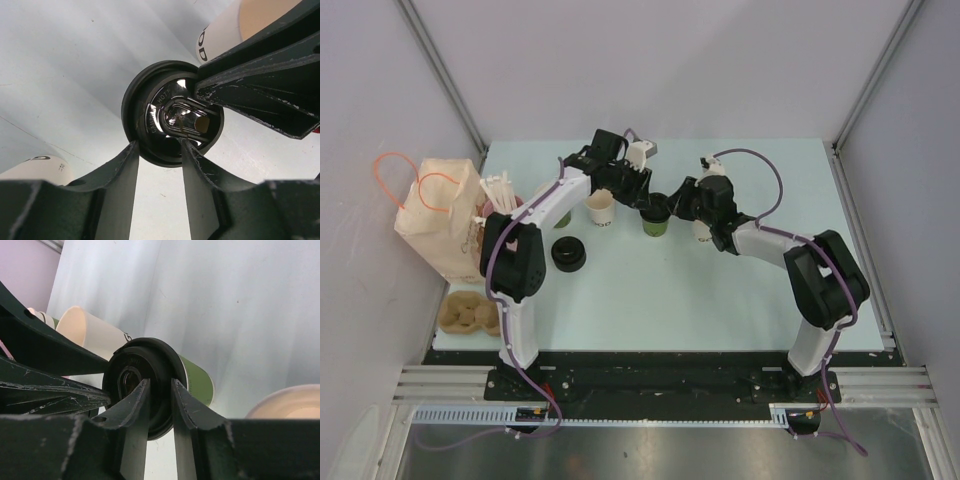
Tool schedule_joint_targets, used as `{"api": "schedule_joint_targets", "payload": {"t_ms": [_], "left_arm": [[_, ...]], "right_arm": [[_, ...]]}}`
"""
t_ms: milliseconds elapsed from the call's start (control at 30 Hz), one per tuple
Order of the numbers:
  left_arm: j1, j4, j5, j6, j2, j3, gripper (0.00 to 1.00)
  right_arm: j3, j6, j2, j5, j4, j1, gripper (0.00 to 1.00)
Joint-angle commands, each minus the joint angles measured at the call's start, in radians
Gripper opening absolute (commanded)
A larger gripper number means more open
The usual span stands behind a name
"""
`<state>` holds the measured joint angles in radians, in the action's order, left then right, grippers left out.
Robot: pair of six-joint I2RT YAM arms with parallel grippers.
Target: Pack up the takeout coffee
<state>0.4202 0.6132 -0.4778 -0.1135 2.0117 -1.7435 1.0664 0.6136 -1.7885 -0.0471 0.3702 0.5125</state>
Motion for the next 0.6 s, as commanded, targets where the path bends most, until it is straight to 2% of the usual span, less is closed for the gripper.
{"api": "schedule_joint_targets", "payload": {"t_ms": [0,67,567], "left_arm": [[-0.001,0.031,-0.044,0.005,-0.056,-0.024,0.45],[0.000,0.031,-0.048,0.011,-0.051,-0.037,0.46],[-0.004,0.030,-0.007,0.005,-0.053,-0.053,0.51]], "right_arm": [[-0.037,-0.029,0.010,0.001,-0.234,0.007,0.30],[-0.022,-0.028,0.027,0.012,-0.229,0.009,0.33],[0.082,-0.051,0.074,0.015,-0.211,0.017,0.42]]}}
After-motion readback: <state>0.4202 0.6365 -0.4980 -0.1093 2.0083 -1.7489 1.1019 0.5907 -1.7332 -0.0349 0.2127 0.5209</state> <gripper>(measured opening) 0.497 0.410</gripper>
